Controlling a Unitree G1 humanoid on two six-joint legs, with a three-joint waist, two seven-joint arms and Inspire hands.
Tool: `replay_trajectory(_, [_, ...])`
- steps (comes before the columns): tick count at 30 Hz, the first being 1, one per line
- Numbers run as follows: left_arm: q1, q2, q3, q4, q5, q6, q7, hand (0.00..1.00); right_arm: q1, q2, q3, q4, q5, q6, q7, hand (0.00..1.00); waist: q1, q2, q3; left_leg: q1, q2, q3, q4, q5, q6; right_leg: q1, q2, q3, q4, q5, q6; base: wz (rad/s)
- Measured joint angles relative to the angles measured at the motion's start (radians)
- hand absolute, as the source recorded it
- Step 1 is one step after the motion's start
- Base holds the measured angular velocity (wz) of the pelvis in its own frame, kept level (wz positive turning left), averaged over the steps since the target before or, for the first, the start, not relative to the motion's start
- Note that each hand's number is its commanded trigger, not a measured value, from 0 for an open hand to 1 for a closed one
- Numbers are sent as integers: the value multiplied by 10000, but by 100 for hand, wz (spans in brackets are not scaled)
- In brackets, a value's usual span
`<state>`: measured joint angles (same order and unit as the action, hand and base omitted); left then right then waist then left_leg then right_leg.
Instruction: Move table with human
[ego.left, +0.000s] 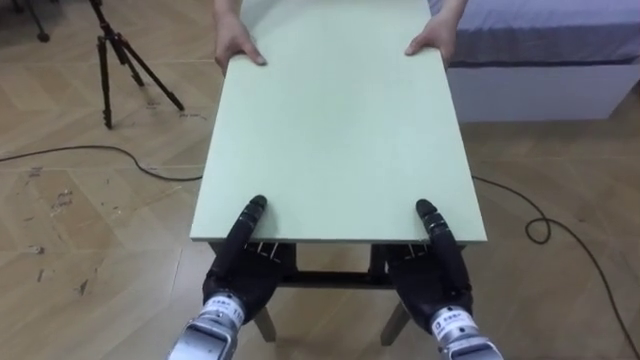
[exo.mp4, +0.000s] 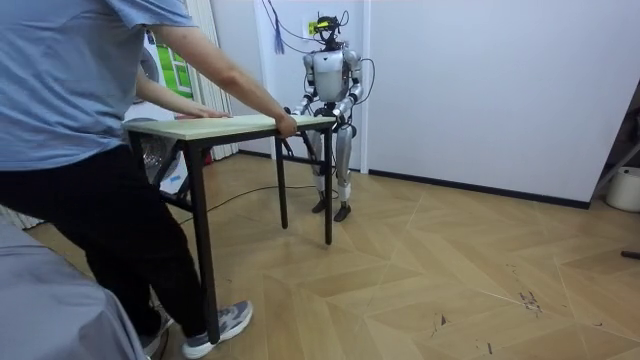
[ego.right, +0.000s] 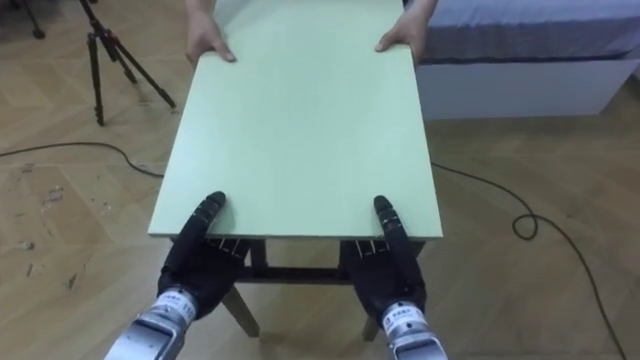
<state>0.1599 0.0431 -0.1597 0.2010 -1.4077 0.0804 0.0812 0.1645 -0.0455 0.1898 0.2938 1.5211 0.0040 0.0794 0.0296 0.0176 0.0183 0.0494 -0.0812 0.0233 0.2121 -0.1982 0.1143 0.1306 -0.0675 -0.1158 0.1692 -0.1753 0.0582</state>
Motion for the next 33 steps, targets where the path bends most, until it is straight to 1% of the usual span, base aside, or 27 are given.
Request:
replay_trajectory(2, [118,3,-7,-82,45,6,-28,100,93,-24,50,-107,-105,-33,8,100,-18,0,0,6,2,2,-6,0,0,-10,2,13,-5,0,0,0])
replay_trajectory(4, [372,-6,-26,-362,137,13,-32,100,295,-20,56,-383,-325,-59,18,100,-36,2,-1,-9,4,4,-75,0,-1,-49,4,16,-13,0,0,0])
replay_trajectory(6, [717,-154,-27,-634,420,12,-123,100,619,-74,63,-703,-386,-77,118,100,-39,3,-1,-48,3,2,-120,0,0,-104,4,13,-13,0,0,0])
replay_trajectory(9, [1070,-298,-45,-859,677,13,-280,100,810,-187,77,-789,-416,-74,389,100,34,3,-1,-50,12,14,-144,-1,-1,-124,9,-7,-8,0,0,0])
replay_trajectory(13, [1485,-311,-45,-1253,895,-7,-283,100,940,-228,190,-793,-406,-65,634,100,61,9,-4,-77,27,3,-134,4,-10,-139,2,-246,9,0,0,0])
replay_trajectory(15, [1651,-311,-20,-1276,1257,-37,-384,100,1188,-226,257,-958,-398,-28,663,100,114,34,-20,-137,23,-16,-70,4,-11,-154,-6,-297,23,1,-1,2])
replay_trajectory(18, [1714,-328,-23,-1407,1571,-39,-514,100,1555,-223,265,-1402,-380,-38,657,100,332,32,-42,-412,27,1,17,36,-36,-455,-7,-267,164,14,-23,-3])
replay_trajectory(19, [1745,-329,-25,-1457,1593,-39,-514,100,1586,-223,265,-1451,-370,-38,655,100,340,31,-42,-447,32,-2,66,37,-36,-495,-7,-269,187,16,-25,0])
replay_trajectory(21, [2029,-349,-58,-1642,1630,-55,-602,100,1831,-238,302,-1676,-378,-59,656,100,347,27,-38,-469,32,3,100,47,-43,-479,-6,-267,193,29,-46,-2])
replay_trajectory(22, [2080,-353,-68,-1641,1630,-74,-630,100,1890,-249,340,-1713,-376,-89,656,100,351,20,-38,-459,32,2,103,51,-47,-465,-5,-272,197,30,-48,-4])
replay_trajectory(26, [2306,-348,-142,-1643,1635,-192,-747,100,2079,-344,606,-1793,-382,-347,657,100,355,-35,-30,-635,34,-23,142,158,-89,-638,-2,-314,230,90,-145,1])
replay_trajectory(28, [2328,-340,-207,-1645,1652,-340,-767,100,2094,-344,650,-1795,-350,-374,657,100,341,-52,-19,-765,38,-57,140,266,-115,-801,-3,-352,314,124,-193,6])
replay_trajectory(30, [2397,-342,-266,-1737,1737,-481,-768,100,2129,-313,670,-1813,-332,-377,662,100,306,-86,5,-942,55,-93,156,372,-203,-992,2,-401,383,159,-244,5])
replay_trajectory(32, [2521,-342,-372,-1863,1854,-591,-768,100,2284,-316,671,-1894,-286,-383,739,100,299,-121,16,-1074,73,-132,217,446,-237,-1120,28,-431,361,168,-255,10])
replay_trajectory(33, [2613,-343,-433,-1937,1954,-642,-768,100,2401,-313,672,-1908,-238,-398,824,100,298,-161,43,-1116,85,-170,247,492,-257,-1140,33,-498,348,160,-258,11])
